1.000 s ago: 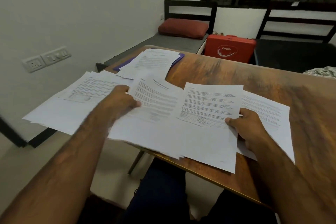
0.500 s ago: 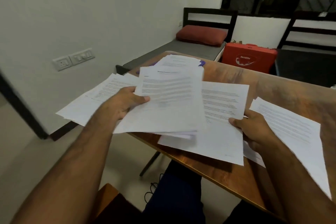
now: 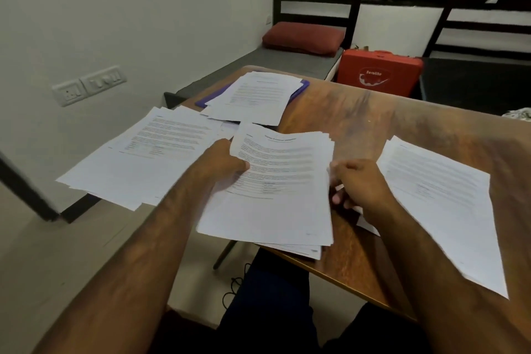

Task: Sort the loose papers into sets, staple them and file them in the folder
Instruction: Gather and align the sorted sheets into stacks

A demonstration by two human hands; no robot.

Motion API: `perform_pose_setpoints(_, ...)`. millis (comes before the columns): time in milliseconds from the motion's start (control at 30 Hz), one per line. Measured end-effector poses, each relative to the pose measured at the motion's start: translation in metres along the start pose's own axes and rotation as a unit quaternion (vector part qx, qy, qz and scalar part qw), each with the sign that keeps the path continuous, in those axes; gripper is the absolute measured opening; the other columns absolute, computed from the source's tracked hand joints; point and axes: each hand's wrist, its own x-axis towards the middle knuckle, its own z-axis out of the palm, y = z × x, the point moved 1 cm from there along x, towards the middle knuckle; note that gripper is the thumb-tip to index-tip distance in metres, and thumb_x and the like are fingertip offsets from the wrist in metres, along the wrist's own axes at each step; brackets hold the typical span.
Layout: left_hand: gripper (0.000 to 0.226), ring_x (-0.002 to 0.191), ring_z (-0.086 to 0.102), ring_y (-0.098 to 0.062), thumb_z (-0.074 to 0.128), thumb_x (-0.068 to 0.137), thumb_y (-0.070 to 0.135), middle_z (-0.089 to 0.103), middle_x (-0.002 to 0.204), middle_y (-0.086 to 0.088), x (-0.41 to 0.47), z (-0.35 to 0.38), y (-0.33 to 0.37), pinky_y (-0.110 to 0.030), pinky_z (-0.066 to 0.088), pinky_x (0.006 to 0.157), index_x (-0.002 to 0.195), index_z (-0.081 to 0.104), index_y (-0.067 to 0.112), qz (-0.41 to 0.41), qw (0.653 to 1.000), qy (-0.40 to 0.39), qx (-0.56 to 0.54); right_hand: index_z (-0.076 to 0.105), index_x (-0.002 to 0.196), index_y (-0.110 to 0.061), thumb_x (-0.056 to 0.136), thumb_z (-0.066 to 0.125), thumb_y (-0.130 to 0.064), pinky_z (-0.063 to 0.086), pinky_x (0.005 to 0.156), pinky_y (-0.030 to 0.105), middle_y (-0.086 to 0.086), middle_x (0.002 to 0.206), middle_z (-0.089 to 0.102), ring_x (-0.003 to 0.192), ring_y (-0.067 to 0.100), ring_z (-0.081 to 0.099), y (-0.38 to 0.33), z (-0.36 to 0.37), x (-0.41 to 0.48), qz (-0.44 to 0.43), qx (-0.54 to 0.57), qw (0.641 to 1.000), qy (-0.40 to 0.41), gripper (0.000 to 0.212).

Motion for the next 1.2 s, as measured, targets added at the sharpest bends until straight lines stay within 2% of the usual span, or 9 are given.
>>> perform_pose_setpoints(67,0.042,0.117,0.061,-0.026,0.074,0.094,0.034,0.062,0.137,-0.006,0.001,-0.001,0.004,-0.038,0.051,0.090,0.128,0.057,0.016,0.008,0.983,0.037,0.182,0.067,0.080,-0.023,0.104,0.057,-0.026,0.053,0.060,0.029,0.002,0.079,0.072,0.067,0.023,0.071,0.001,-0.002,0.002,-0.013,-0.071,0.994,0.080,0.027)
perform_pose_setpoints(133,0.065,0.132,0.048,-0.032,0.067,0.093,0.055,0.049,0.145,-0.013,-0.001,0.002,0.011,-0.046,0.046,0.102,0.138,0.049,0.013,-0.011,0.925,0.084,0.371,0.061,0.078,-0.029,0.102,0.059,-0.020,0.050,0.059,0.025,-0.005,0.083,0.067,0.073,0.022,0.069,0.004,-0.006,0.004,-0.027,-0.103,0.988,0.114,0.026)
perform_pose_setpoints(200,0.068,0.135,0.041,-0.033,0.063,0.093,0.059,0.043,0.146,-0.016,-0.004,0.011,0.025,-0.046,0.042,0.107,0.139,0.048,0.012,0.013,0.886,0.132,0.445,0.064,0.082,-0.029,0.100,0.061,-0.016,0.050,0.059,0.023,-0.003,0.088,0.068,0.075,0.020,0.068,0.008,-0.010,0.006,-0.035,-0.117,0.985,0.121,0.022)
perform_pose_setpoints(367,0.047,0.124,0.055,-0.027,0.067,0.093,0.049,0.060,0.135,-0.008,-0.008,0.082,0.064,-0.041,0.048,0.104,0.128,0.066,0.018,0.147,0.929,0.067,0.333,0.074,0.096,-0.028,0.095,0.063,-0.020,0.052,0.077,0.030,-0.005,0.092,0.073,0.083,0.014,0.065,0.023,-0.034,0.009,-0.045,-0.133,0.977,0.159,0.014)
perform_pose_setpoints(567,0.022,0.075,0.063,-0.016,0.069,0.091,0.035,0.064,0.077,0.002,-0.002,0.182,0.105,-0.031,0.055,0.074,0.080,0.066,0.017,0.228,0.939,-0.021,0.257,0.075,0.094,-0.032,0.088,0.063,-0.025,0.048,0.074,0.033,-0.011,0.083,0.071,0.084,0.019,0.065,0.052,-0.087,0.008,0.004,-0.173,0.957,0.234,0.015)
perform_pose_setpoints(633,0.024,0.081,0.061,-0.016,0.070,0.093,0.039,0.062,0.083,0.004,0.006,0.206,0.116,-0.032,0.054,0.079,0.082,0.060,0.020,0.251,0.932,-0.033,0.260,0.074,0.096,-0.031,0.090,0.064,-0.026,0.044,0.073,0.031,-0.011,0.087,0.071,0.084,0.019,0.063,0.062,-0.104,0.010,0.025,-0.192,0.949,0.251,0.013)
perform_pose_setpoints(767,0.036,0.109,0.062,-0.021,0.065,0.096,0.045,0.067,0.123,-0.001,0.033,0.241,0.129,-0.041,0.054,0.100,0.121,0.067,0.020,0.290,0.914,-0.045,0.279,0.073,0.097,-0.030,0.091,0.064,-0.026,0.042,0.070,0.029,-0.010,0.088,0.072,0.083,0.018,0.064,0.077,-0.130,0.020,0.046,-0.199,0.940,0.273,0.011)
perform_pose_setpoints(933,0.040,0.127,0.051,-0.023,0.064,0.095,0.042,0.056,0.137,0.001,0.060,0.279,0.131,-0.042,0.045,0.108,0.130,0.063,0.022,0.341,0.890,-0.052,0.298,0.073,0.097,-0.025,0.091,0.063,-0.019,0.038,0.060,0.025,-0.009,0.076,0.067,0.075,0.013,0.063,0.092,-0.162,0.038,0.038,-0.171,0.941,0.289,0.014)
perform_pose_setpoints(1200,0.043,0.122,0.040,-0.013,0.038,0.093,0.048,0.047,0.133,0.008,0.056,0.298,0.110,-0.046,0.029,0.107,0.129,0.054,0.030,0.386,0.861,-0.032,0.328,0.064,0.135,-0.026,0.098,0.059,-0.045,0.038,0.107,0.048,0.007,0.136,0.057,0.128,0.030,0.045,0.106,-0.182,0.070,0.072,-0.306,0.900,0.303,0.042)
